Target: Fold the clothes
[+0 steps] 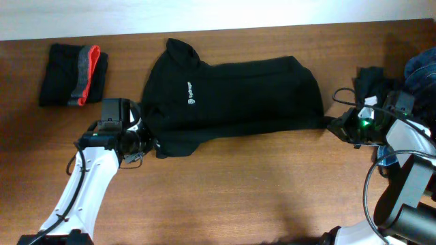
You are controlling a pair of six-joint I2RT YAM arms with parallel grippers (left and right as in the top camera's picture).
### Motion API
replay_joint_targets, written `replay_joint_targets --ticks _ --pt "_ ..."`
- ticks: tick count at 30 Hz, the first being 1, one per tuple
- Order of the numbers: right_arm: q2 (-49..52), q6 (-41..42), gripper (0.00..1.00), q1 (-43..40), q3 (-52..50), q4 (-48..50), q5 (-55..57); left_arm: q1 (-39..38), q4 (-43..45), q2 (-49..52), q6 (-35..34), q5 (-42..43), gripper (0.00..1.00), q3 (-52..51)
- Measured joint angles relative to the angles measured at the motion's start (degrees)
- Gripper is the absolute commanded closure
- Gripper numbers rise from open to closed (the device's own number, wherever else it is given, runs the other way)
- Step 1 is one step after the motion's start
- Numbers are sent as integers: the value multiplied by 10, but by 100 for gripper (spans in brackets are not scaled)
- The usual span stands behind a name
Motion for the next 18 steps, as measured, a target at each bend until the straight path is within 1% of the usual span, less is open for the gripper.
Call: replay_joint_targets --ticks 2,3,8,13,18 --pt "0 11 96 3 8 0 -2 6 3 0 -1 7 92 0" --pt "0 15 96 5 12 0 -3 10 3 0 -2 10 89 0" --pt "0 31 95 18 19 6 -2 25 4 0 -4 15 85 0" --pt "0 42 95 39 20 12 20 27 5 0 -4 16 84 0" --pt "0 45 96 71 20 37 44 27 6 0 -4 16 84 0"
